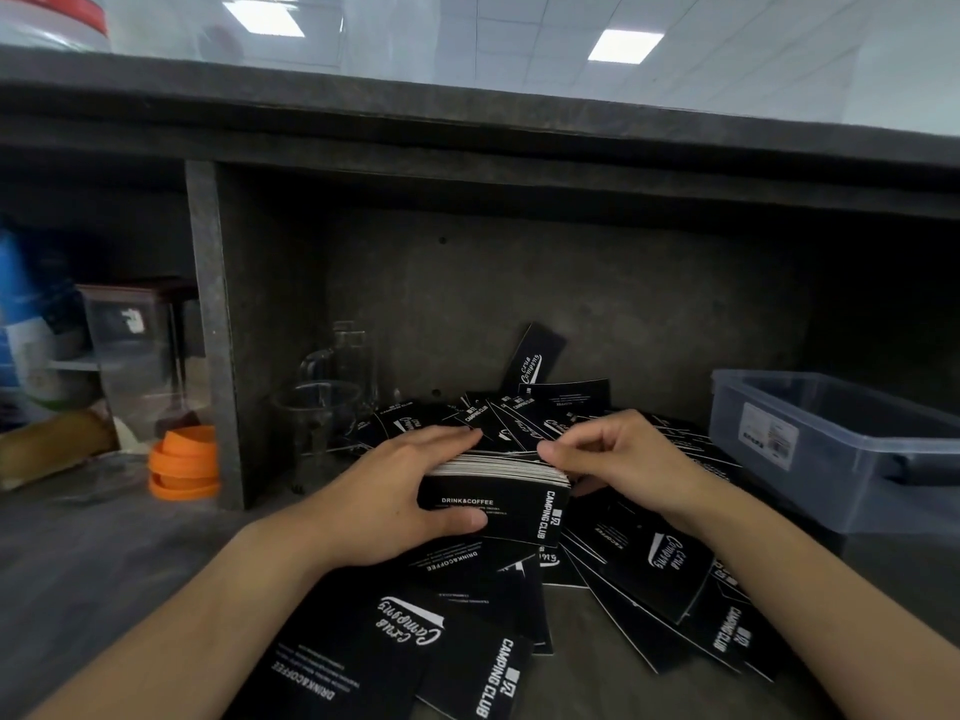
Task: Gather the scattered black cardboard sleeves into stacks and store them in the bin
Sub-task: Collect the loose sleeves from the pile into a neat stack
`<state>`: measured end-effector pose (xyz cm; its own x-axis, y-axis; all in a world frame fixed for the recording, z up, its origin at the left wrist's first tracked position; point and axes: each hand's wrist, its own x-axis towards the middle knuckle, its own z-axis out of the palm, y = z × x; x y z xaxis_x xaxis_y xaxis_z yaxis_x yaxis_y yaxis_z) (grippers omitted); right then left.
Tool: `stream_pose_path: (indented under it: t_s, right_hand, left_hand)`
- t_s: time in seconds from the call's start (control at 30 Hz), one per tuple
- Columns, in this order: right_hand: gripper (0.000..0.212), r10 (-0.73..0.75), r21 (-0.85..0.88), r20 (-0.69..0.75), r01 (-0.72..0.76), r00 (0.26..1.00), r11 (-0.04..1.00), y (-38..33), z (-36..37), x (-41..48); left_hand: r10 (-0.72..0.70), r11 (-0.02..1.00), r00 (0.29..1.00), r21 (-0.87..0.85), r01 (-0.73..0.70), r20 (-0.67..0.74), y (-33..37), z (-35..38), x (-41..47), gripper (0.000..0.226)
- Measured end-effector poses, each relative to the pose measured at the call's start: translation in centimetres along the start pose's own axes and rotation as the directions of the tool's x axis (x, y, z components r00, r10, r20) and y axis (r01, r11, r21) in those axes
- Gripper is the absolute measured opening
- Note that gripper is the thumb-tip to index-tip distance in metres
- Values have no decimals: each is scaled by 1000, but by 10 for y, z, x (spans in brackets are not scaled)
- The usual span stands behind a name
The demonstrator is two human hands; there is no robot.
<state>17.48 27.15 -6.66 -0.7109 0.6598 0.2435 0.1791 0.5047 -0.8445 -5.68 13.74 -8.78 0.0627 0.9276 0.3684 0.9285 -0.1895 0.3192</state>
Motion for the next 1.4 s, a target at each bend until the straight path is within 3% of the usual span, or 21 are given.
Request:
stream_pose_path:
  t_s: [0.2,0.3,0.37,0.43,0.5,0.57,0.67,0.8,0.87,0.9,0.97,1.03,1.13,1.4]
  right_hand:
    - [23,-21,-8,-68,21,997,1000,-3,-9,-3]
    - [27,-54,15,-273,61,960,998,0,-18,0]
    - [23,15,117,-390,33,921,993,3,-28,3]
    - [13,164,214,-334,-95,928,972,7,-30,4]
    - [6,312,235,-183,-267,932,935,10,-20,4]
    - [9,393,236,-102,-361,914,902,11,-5,6]
    - [27,417,263,-64,-387,907,884,7,11,9]
    - [31,437,230,-80,-410,896,882,2,14,5]
    - [55,338,40,-193,-336,921,941,0,13,2]
    - [61,212,-122,-272,-252,939,960,-1,12,1]
    - [55,-71,-267,-298,-12,952,964,-7,8,-2]
    - [33,-214,-202,-165,179,963,963,-8,4,-3]
    - [9,-295,-312,-13,277,955,909,-2,2,-2]
    - [6,-357,-480,-58,287,932,829,-5,-6,-4]
  left_hand:
    - [1,1000,1000,-5,-1,12,-1,-1,0,88]
    - [-16,999,1000,-50,17,20,-1,-1,-1,96]
    - [-26,997,999,-78,28,21,-1,-1,-1,104]
    - [-33,996,999,-79,35,23,-1,-1,-2,109]
    - [-41,994,999,-96,43,16,0,-1,-2,113]
    - [-35,993,999,-109,35,10,1,-1,-2,111]
    - [10,994,1000,-108,-11,-7,-1,-1,-3,93]
    - [9,996,999,-86,-13,-41,-1,-1,-1,52]
    - [-26,994,999,-108,21,-43,0,-2,0,49]
    - [-34,993,999,-112,30,-40,0,-2,-1,52]
    - [-41,994,998,-104,37,-38,0,-3,-2,60]
    - [-30,996,999,-79,27,-37,0,-2,-3,66]
    - [-20,999,1000,-32,19,-22,0,-2,-2,59]
    - [-27,998,999,-53,26,-26,-7,0,0,53]
